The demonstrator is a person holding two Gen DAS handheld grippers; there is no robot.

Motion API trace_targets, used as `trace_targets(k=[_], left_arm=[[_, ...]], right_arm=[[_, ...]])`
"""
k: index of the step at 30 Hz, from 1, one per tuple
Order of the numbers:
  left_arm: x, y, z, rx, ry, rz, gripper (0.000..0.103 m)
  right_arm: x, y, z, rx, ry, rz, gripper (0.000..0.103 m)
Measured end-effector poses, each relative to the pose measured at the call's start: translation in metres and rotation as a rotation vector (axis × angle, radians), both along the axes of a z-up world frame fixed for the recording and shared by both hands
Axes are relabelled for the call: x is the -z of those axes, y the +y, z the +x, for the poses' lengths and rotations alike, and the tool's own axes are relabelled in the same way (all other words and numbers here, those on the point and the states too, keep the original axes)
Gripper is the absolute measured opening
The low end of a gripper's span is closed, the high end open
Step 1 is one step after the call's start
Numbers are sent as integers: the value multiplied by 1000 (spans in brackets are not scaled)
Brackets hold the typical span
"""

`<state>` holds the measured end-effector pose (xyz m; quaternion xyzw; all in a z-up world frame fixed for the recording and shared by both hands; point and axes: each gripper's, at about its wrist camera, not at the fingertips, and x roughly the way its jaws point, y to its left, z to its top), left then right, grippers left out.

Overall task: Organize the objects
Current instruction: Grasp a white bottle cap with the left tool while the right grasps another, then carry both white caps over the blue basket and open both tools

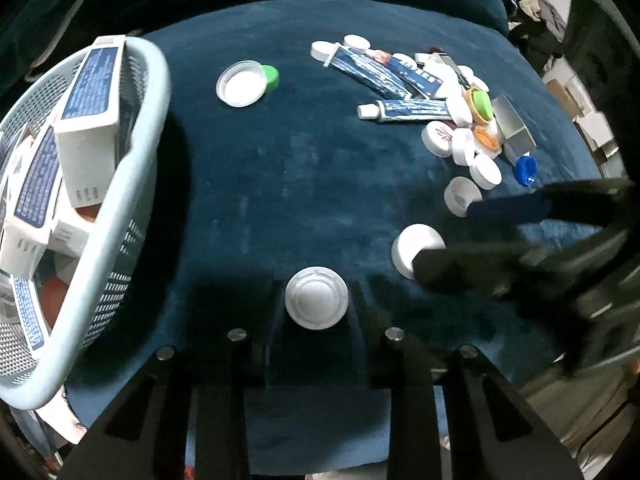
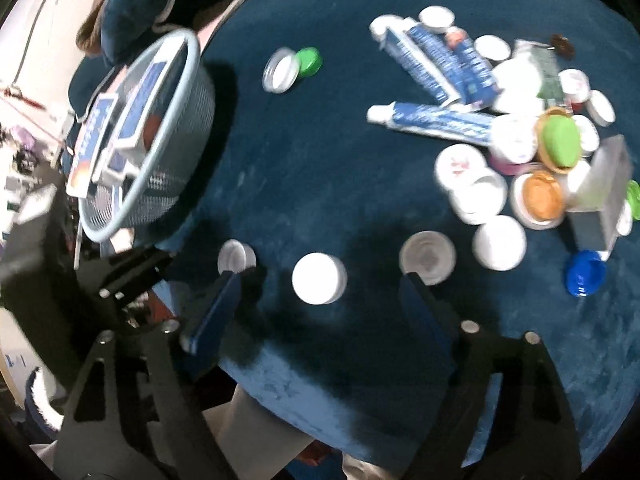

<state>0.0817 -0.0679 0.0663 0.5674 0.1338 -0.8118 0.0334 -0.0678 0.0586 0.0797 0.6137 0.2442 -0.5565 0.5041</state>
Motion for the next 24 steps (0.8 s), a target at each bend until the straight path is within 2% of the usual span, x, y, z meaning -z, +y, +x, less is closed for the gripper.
trace_targets(k=[1, 4, 5, 6, 9, 11, 15, 24], left_arm=[[1, 1, -4, -1, 1, 4, 31], [7, 4, -5, 15, -7, -4, 34], [8, 5, -6, 18, -2, -6, 34], [8, 5, -7, 17, 5, -2, 35], [6, 6, -10, 22, 28, -1, 34], [4, 5, -10, 24, 37, 0, 31], [-6, 4, -10, 24, 60, 9, 31], [-57, -13, -8, -14, 185, 5, 31]], right_arm=[[4, -2, 3, -12, 3, 14, 75], [19, -5, 11, -41, 18, 54, 59], [20, -5, 11, -45, 45, 62, 43], [20, -5, 11, -49, 65, 64, 33], [12, -1, 3, -9, 30, 26, 33], [5, 3, -2, 12, 35, 9, 33], [-6, 10, -16, 73, 15, -24, 33], [-47, -3, -29, 145, -19, -133, 33]])
